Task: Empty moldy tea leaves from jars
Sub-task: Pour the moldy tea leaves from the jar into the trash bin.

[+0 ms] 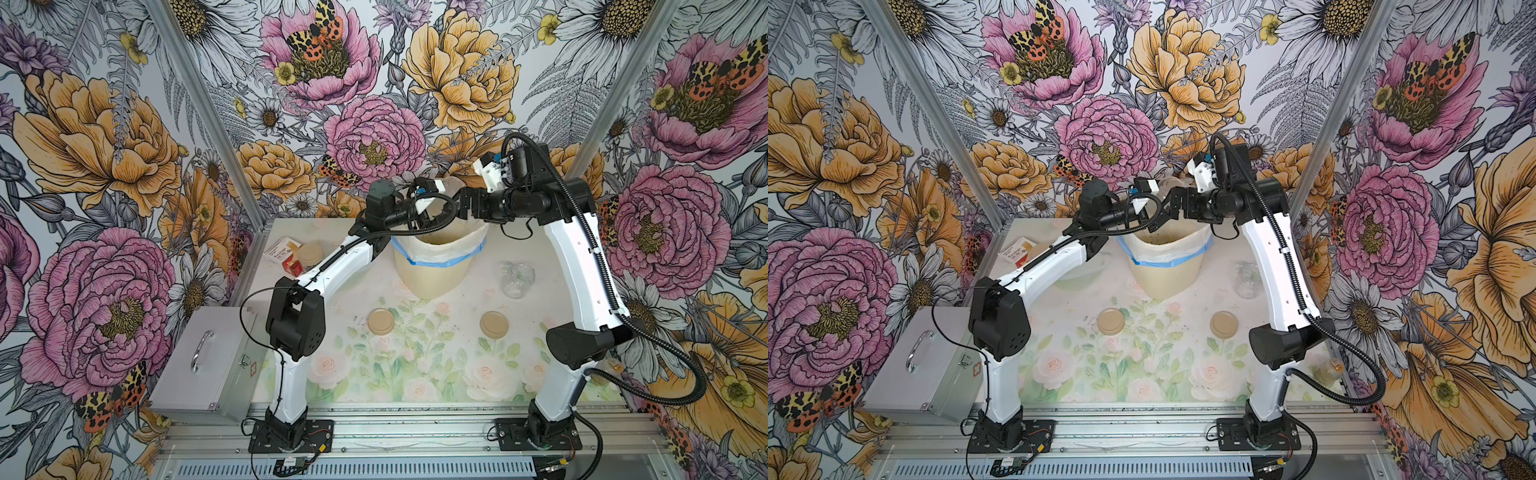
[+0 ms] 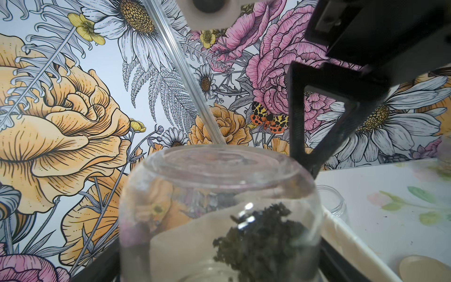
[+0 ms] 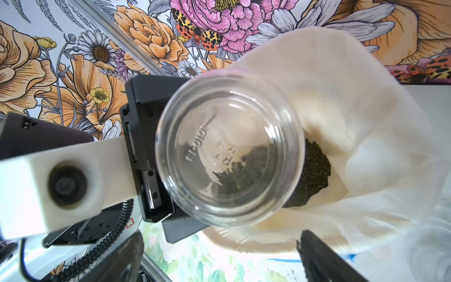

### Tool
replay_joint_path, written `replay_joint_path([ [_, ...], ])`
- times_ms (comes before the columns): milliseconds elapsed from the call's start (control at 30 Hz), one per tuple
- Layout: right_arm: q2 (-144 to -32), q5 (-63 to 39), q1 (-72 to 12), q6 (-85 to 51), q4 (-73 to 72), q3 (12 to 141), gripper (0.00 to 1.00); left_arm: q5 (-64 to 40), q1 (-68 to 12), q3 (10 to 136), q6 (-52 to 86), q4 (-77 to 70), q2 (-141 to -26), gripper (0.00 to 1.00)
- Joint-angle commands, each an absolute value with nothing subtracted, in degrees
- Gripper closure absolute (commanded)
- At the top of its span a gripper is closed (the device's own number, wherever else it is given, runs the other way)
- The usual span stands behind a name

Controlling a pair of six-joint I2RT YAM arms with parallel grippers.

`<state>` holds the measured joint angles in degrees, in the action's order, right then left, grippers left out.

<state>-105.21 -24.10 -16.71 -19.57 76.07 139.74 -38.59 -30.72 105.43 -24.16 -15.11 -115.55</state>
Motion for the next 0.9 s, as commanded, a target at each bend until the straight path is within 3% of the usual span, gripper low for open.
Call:
replay_joint_path([
  [0, -102.3, -24.7, -17.2, -17.2, 75.5, 141.1, 0.00, -38.3, -30.3, 105.7, -20.2, -20.6, -113.8, 0.35],
  [867, -93.2, -18.9, -17.2, -16.0, 43.6, 116.6, 0.00, -35.3, -29.9, 104.3, 7.0, -20.8, -111.8, 0.38],
])
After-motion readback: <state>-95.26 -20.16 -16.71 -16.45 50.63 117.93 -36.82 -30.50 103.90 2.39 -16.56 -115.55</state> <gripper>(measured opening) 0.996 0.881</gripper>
